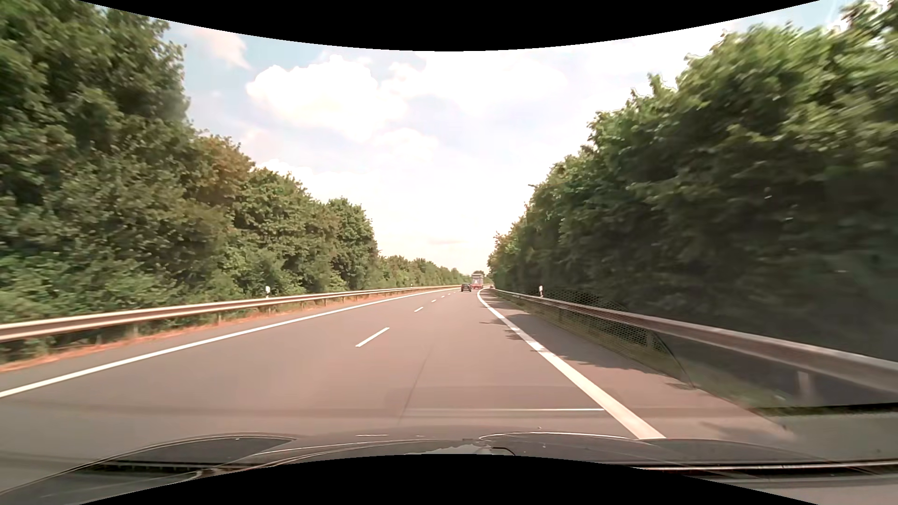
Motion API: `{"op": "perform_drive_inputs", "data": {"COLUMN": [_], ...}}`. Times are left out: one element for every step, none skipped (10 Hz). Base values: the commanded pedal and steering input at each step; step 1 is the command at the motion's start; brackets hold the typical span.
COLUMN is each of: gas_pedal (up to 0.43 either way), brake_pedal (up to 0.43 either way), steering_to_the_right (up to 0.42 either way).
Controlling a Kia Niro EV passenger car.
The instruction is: Follow the waypoints while adhering to traffic rules and regulations
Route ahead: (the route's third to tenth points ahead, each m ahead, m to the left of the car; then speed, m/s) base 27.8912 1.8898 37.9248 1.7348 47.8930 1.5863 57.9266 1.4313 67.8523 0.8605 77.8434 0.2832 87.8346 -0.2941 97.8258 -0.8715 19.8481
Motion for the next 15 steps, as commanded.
{"op": "perform_drive_inputs", "data": {"gas_pedal": [0.189,0.189,0.189,0.189,0.189,0.189,0.189,0.189,0.189,0.189,0.189,0.189,0.189,0.189,0.189], "brake_pedal": [0.0,0.0,0.0,0.0,0.0,0.0,0.0,0.0,0.0,0.0,0.0,0.0,0.0,0.0,0.0], "steering_to_the_right": [0.0,0.0,0.0,0.0,0.0,0.0,0.0,0.0,0.0,0.0,0.0,0.0,0.0,0.0,0.0]}}
